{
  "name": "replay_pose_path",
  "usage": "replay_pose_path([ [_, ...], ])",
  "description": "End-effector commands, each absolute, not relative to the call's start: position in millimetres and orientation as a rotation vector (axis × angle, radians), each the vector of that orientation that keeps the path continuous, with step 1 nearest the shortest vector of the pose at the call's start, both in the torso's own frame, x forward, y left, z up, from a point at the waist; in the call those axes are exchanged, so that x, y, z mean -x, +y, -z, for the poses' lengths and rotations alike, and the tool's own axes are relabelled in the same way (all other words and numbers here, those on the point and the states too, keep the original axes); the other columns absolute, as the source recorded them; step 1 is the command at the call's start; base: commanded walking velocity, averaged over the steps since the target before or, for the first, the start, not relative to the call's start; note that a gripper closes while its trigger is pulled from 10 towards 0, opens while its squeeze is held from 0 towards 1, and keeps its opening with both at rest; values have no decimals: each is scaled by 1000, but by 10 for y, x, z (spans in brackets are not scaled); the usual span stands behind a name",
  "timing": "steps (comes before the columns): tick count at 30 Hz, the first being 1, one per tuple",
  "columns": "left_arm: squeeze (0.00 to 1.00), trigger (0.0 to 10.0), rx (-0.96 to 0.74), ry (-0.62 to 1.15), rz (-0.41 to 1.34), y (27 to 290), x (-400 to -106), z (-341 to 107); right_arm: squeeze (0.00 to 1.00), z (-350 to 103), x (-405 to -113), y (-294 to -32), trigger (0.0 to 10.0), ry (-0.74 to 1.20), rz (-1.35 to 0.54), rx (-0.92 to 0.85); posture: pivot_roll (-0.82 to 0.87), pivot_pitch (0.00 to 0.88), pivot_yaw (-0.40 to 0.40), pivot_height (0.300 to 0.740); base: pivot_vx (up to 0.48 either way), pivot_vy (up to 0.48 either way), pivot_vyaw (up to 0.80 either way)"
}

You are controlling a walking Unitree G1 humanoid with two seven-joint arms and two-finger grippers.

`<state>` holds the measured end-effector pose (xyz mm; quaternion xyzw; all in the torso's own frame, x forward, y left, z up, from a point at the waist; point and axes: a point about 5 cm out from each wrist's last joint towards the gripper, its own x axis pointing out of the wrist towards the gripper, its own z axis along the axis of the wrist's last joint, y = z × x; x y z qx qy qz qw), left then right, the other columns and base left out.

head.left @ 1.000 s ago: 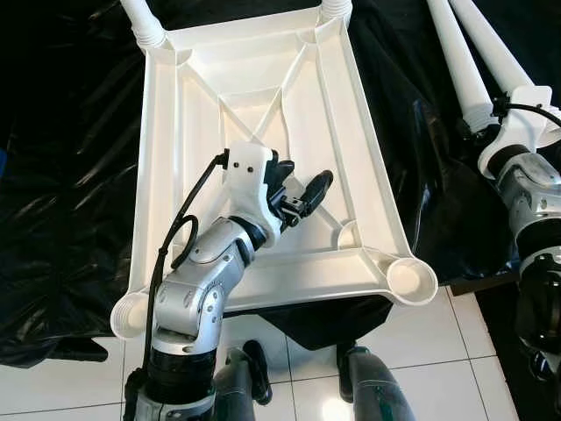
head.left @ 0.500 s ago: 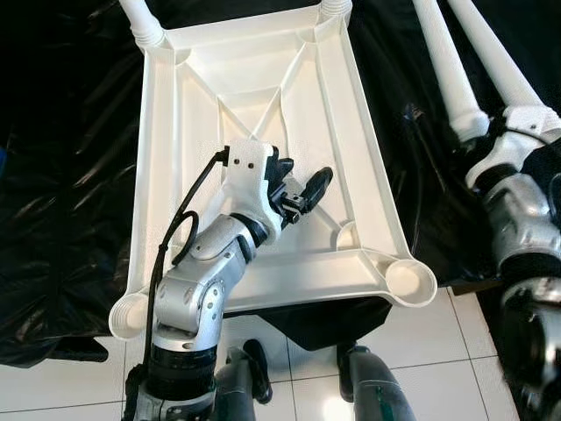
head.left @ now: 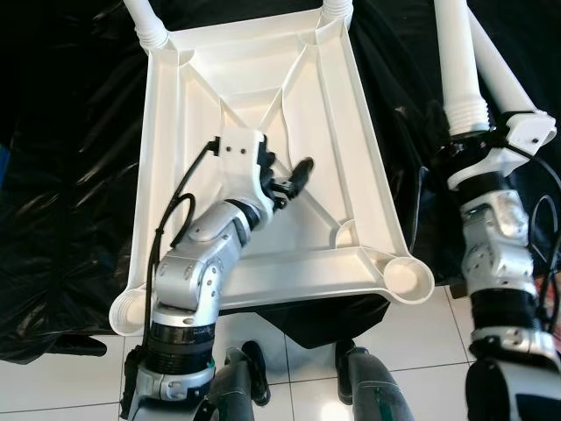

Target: Building children table

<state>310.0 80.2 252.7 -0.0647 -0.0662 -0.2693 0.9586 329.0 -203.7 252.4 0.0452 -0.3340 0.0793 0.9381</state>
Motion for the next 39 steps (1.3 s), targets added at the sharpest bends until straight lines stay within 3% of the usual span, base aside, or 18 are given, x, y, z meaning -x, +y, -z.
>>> replay_pose_path([
  [1, 0, 10000, 142, -144, 534, 838, -3124, -2521, 0, -2593, -3195, -1976, 10000, -748, -165, -96, -57, 183, 33, 740, 0, 0, 0],
  [8, 0, 10000, 189, -232, 694, 876, -3084, -2642, 0, -2592, -3065, -1829, 10000, -755, -177, -117, -65, 154, 17, 740, 0, 0, 0],
  [9, 1000, 10000, 187, -244, 732, 881, -3077, -2667, 0, -2592, -3036, -1795, 10000, -751, -186, -121, -67, 147, 12, 740, 0, 0, 0],
  [18, 1000, 10000, 348, -286, 957, 830, -3053, -2881, 0, -2636, -2894, -1592, 10000, -746, -303, -108, -87, 130, 15, 740, 0, 0, 0],
  [19, 933, 10000, 398, -287, 998, 795, -3041, -2921, 0, -2623, -2873, -1563, 10000, -739, -329, -104, -96, 124, 19, 740, 0, 0, 0],
  [20, 933, 10000, 398, -287, 998, 795, -3041, -2921, 0, -2623, -2873, -1563, 10000, -739, -329, -104, -96, 124, 19, 740, 0, 0, 0],
  [21, 94, 10000, 432, -292, 1032, 767, -3029, -2956, 0, -2609, -2853, -1535, 10000, -730, -349, -104, -98, 123, 19, 740, 0, 0, 0],
  [23, 94, 10000, 452, -294, 1053, 750, -3020, -2977, 0, -2599, -2840, -1517, 10000, -724, -361, -104, -98, 123, 19, 740, 0, 0, 0],
  [24, 0, 10000, 477, -285, 1110, 712, -2992, -3000, 0, -2565, -2817, -1475, 10000, -705, -389, -107, -105, 121, 20, 740, 0, 0, 0],
  [28, 0, 10000, 538, -277, 1246, 651, -2921, -3071, 0, -2459, -2754, -1344, 10000, -646, -479, -96, -107, 115, 19, 740, 0, 0, 0],
  [39, 0, 10000, 515, -247, 1343, 667, -2914, -3142, 0, -2270, -2625, -1113, 10000, -545, -700, -59, -87, 114, 28, 740, 0, 0, 0],
])
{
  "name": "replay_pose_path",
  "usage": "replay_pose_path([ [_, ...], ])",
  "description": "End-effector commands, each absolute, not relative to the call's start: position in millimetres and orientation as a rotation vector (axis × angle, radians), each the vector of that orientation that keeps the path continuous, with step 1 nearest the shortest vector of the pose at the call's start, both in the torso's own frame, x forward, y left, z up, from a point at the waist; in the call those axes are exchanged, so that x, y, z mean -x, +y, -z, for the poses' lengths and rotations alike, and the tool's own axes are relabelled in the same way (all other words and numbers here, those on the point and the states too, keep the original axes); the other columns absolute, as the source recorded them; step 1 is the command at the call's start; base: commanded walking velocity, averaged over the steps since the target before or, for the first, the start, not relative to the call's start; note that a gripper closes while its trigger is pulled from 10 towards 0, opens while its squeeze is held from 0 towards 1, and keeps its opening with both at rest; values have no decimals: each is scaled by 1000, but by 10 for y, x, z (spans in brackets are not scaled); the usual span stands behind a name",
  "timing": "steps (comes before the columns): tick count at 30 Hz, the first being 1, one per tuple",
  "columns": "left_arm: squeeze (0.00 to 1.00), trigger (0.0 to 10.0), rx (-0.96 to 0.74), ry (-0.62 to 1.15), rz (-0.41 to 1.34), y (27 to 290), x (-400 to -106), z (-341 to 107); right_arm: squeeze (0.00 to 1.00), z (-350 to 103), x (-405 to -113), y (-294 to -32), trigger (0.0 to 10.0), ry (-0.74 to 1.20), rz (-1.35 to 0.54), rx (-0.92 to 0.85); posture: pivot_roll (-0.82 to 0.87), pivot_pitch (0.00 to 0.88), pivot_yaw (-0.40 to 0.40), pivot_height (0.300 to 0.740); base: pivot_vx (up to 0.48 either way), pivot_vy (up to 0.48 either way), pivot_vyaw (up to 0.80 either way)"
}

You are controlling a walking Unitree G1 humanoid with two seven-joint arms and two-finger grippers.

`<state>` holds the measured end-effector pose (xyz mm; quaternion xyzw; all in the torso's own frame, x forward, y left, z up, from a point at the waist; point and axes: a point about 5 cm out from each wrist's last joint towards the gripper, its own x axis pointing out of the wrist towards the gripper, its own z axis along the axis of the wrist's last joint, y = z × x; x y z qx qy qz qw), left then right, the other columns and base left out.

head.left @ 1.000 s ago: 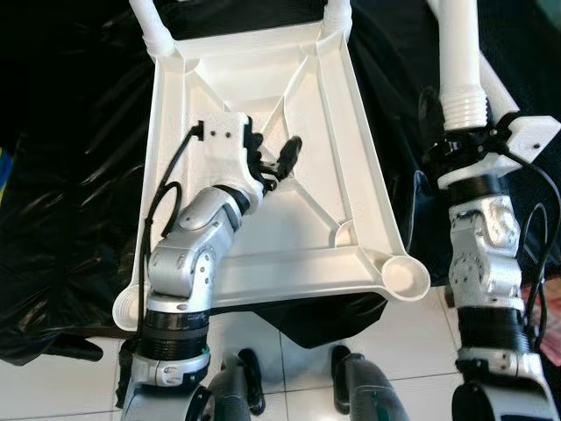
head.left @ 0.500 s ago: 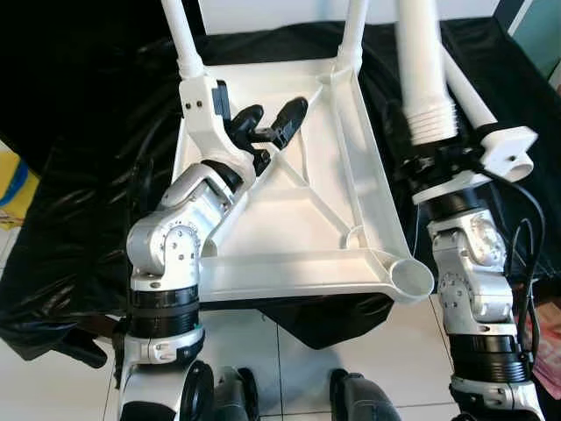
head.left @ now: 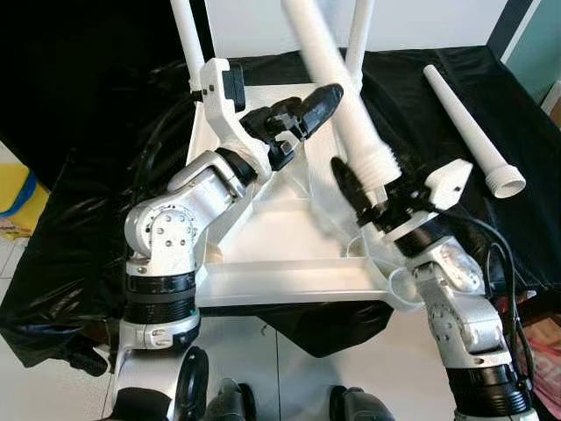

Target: Building children table

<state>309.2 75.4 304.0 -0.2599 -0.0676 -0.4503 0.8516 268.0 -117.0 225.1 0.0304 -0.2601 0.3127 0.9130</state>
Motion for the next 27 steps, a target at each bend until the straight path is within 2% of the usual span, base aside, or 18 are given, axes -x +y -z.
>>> replay_pose_path([
  [1, 0, 10000, 511, -246, 1337, 675, -2932, -3148, 0, -2257, -2614, -1096, 10000, -542, -717, -52, -86, 114, 29, 740, 0, 0, 0],
  [4, 0, 10000, 495, -233, 1314, 706, -2988, -3149, 0, -2242, -2595, -1065, 10000, -538, -740, -42, -83, 116, 36, 740, 0, 0, 0],
  [10, 0, 10000, 523, -219, 1228, 977, -3201, -3265, 0, -2132, -2467, -1040, 10000, -503, -775, -21, -86, 125, 67, 740, 0, 0, 0],
  [15, 0, 10000, 536, -222, 1198, 1083, -3261, -3321, 0, -2084, -2426, -1070, 10000, -484, -772, -12, -90, 125, 76, 740, 0, 0, 0],
  [16, 0, 3882, 572, -225, 1190, 1136, -3283, -3356, 0, -2061, -2410, -1085, 10000, -476, -769, -7, -92, 122, 80, 740, 0, 0, 0],
  [19, 0, 3882, 622, -227, 1186, 1198, -3314, -3401, 0, -2035, -2389, -1100, 10000, -467, -766, 0, -92, 122, 80, 740, 0, 0, 0],
  [20, 0, 0, 629, -226, 1203, 1183, -3295, -3390, 0, -2026, -2389, -1102, 10000, -465, -765, 2, -95, 115, 81, 740, 0, 0, 0],
  [27, 0, 0, 659, -217, 1235, 1127, -3285, -3367, 0, -2011, -2422, -1110, 10000, -457, -759, 9, -96, 96, 70, 740, 0, 0, 0],
])
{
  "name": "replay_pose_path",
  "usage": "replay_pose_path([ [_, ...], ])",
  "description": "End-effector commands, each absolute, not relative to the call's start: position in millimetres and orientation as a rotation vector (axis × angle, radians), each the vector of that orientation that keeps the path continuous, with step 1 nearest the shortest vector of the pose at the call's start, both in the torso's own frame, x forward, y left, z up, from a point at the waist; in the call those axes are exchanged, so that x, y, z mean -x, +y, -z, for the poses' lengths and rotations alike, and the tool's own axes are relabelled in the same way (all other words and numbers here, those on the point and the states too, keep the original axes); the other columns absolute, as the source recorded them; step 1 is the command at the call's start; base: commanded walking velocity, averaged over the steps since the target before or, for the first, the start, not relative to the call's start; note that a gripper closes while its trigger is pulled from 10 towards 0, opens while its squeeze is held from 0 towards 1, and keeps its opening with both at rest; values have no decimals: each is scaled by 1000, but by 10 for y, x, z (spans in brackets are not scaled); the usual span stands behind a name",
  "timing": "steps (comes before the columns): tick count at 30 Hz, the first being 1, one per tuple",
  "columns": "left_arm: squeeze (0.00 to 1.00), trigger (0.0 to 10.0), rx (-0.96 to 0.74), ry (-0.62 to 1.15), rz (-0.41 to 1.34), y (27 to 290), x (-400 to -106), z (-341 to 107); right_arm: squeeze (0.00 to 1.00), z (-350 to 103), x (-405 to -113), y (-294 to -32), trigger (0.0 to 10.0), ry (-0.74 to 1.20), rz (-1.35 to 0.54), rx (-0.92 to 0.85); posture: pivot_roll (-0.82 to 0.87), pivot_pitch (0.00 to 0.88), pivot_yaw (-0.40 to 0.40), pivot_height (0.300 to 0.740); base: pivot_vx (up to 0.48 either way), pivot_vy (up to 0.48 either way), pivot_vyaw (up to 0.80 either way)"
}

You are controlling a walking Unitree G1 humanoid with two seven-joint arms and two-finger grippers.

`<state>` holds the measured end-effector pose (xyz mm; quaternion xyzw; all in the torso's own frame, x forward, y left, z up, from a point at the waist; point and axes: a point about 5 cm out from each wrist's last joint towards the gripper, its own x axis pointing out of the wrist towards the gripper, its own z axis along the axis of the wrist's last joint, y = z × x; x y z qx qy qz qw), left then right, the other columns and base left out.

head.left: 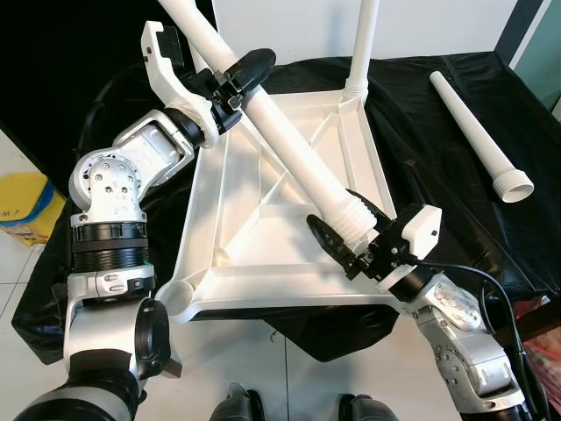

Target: Building children table

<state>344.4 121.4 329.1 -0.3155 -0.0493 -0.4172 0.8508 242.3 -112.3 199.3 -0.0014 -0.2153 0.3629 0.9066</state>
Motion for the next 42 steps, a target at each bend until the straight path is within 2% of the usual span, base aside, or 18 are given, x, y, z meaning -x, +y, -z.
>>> replay_pose_path([
  [1, 0, 0, 662, -218, 1237, 1130, -3287, -3373, 0, -2008, -2425, -1111, 10000, -455, -760, 10, -96, 96, 70, 740, 0, 0, 0],
  [4, 0, 0, 687, -222, 1245, 1140, -3279, -3406, 0, -1999, -2440, -1120, 10000, -449, -762, 13, -95, 86, 63, 740, 0, 0, 0],
  [5, 0, 0, 700, -226, 1246, 1144, -3276, -3410, 443, -2000, -2451, -1121, 10000, -449, -762, 13, -96, 80, 61, 740, 0, 0, 0],
  [7, 0, 0, 705, -227, 1244, 1145, -3277, -3410, 443, -2001, -2455, -1120, 10000, -450, -763, 13, -96, 80, 61, 740, 0, 0, 0],
  [8, 0, 0, 705, -226, 1242, 1142, -3275, -3408, 1000, -2002, -2459, -1119, 10000, -449, -763, 10, -96, 75, 58, 740, 0, 0, 0],
  [15, 0, 0, 709, -221, 1218, 1136, -3283, -3391, 1000, -1973, -2490, -1156, 10000, -427, -733, -10, -101, 65, 55, 740, 0, 0, 0],
  [16, 0, 10000, 713, -212, 1200, 1138, -3303, -3376, 1000, -1955, -2504, -1183, 10000, -414, -710, -15, -104, 63, 57, 740, 0, 0, 0],
  [17, 0, 10000, 715, -206, 1192, 1139, -3312, -3368, 1000, -1947, -2512, -1194, 10000, -408, -699, -14, -104, 63, 57, 740, 0, 0, 0],
  [18, 0, 10000, 706, -214, 1192, 1139, -3309, -3370, 784, -1940, -2530, -1202, 10000, -397, -685, -14, -105, 62, 57, 740, 0, 0, 0],
  [19, 0, 10000, 706, -214, 1192, 1139, -3309, -3370, 784, -1940, -2530, -1202, 10000, -397, -685, -14, -105, 62, 57, 740, 0, 0, 0],
  [20, 0, 10000, 682, -220, 1189, 1123, -3305, -3366, 0, -1935, -2553, -1211, 10000, -386, -671, -12, -109, 57, 57, 740, 0, 0, 0],
  [24, 0, 10000, 573, -244, 1179, 1043, -3279, -3362, 0, -1941, -2634, -1203, 10000, -348, -642, -17, -115, 52, 58, 740, 0, 0, 0],
  [25, 0, 10000, 514, -265, 1170, 983, -3257, -3368, 0, -1938, -2699, -1190, 10000, -319, -605, 32, -120, 49, 58, 740, 0, 0, 0],
  [33, 0, 10000, 434, -313, 1149, 880, -3206, -3392, 0, -1940, -2761, -1138, 10000, -295, -587, 75, -131, 47, 58, 740, 0, 0, 0],
  [38, 0, 10000, 227, -375, 1092, 602, -3109, -3330, 0, -1898, -2845, -983, 10000, -220, -579, 129, -126, 40, 41, 740, 0, 0, 0],
  [42, 0, 10000, 178, -388, 1087, 483, -3068, -3269, 0, -1874, -2883, -944, 10000, -197, -569, 159, -120, 37, 36, 740, 0, 0, 0],
])
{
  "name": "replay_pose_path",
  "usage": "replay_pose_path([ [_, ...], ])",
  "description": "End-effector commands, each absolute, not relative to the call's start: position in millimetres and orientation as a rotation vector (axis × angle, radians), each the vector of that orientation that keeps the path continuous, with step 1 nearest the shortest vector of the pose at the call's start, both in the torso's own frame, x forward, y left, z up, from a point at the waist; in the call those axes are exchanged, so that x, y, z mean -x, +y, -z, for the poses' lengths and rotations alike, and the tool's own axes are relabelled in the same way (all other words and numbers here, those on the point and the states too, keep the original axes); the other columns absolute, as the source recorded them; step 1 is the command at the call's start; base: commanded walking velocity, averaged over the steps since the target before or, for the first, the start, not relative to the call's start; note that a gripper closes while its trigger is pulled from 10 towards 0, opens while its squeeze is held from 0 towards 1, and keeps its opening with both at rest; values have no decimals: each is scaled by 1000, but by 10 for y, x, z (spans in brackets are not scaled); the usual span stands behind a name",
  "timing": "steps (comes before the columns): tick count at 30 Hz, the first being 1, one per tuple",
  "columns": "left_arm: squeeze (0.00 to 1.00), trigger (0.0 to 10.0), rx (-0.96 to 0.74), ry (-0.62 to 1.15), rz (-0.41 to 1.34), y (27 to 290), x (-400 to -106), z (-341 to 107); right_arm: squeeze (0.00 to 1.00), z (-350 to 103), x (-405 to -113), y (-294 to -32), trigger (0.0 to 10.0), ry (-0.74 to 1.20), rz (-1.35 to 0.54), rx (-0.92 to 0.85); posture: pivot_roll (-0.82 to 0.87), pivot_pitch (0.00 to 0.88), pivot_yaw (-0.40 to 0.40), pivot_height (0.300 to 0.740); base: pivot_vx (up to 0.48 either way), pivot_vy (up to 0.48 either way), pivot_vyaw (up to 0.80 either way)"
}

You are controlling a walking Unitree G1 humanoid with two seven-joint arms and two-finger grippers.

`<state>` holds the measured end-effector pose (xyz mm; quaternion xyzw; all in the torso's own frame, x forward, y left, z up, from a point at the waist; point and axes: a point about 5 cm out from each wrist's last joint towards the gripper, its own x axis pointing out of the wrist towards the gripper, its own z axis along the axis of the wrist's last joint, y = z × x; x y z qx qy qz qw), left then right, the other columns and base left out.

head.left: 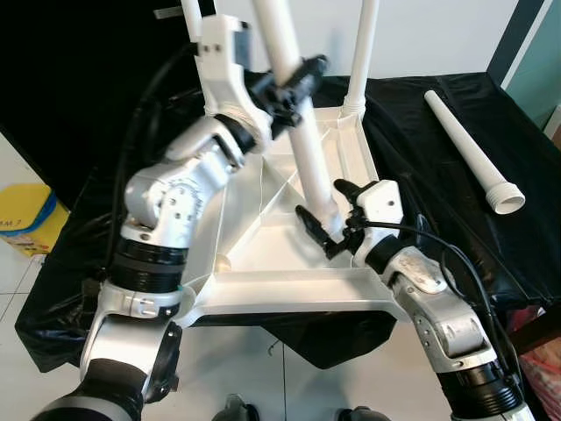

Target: Building children table

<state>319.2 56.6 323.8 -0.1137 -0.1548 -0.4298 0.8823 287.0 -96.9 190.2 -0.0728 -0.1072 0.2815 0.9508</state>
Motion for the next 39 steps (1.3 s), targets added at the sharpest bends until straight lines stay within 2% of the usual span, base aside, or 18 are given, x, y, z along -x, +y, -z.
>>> replay_pose_path([
  [1, 0, 10000, 178, -388, 1087, 483, -3068, -3269, 0, -1874, -2883, -944, 10000, -197, -569, 159, -120, 37, 36, 740, 0, 0, 0],
  [4, 0, 10000, 160, -415, 1067, 329, -3016, -3234, 0, -1858, -2973, -904, 10000, -175, -534, 178, -109, 34, 25, 740, 0, 0, 0],
  [11, 0, 10000, 109, -459, 1041, 163, -2976, -3220, 0, -1932, -3094, -820, 10000, -168, -509, 194, -102, 34, 20, 740, 0, 0, 0],
  [18, 0, 10000, 104, -472, 1056, 113, -2941, -3221, 0, -1960, -3124, -803, 10000, -169, -508, 203, -98, 39, 14, 740, 0, 0, 0],
  [19, 0, 10000, 97, -482, 1057, 104, -2936, -3223, 0, -1930, -3130, -810, 4157, -156, -510, 217, -97, 43, 12, 740, 0, 0, 0],
  [22, 0, 10000, 99, -487, 1059, 97, -2934, -3223, 0, -1917, -3139, -822, 4157, -151, -498, 221, -96, 44, 12, 740, 0, 0, 0],
  [23, 0, 10000, 100, -487, 1059, 96, -2934, -3223, 0, -1916, -3141, -825, 0, -150, -494, 221, -96, 44, 12, 740, 0, 0, 0],
  [39, 0, 10000, 102, -495, 1046, 60, -2946, -3192, 0, -1946, -3168, -884, 0, -167, -442, 178, -97, 56, 4, 740, 0, 0, 0],
])
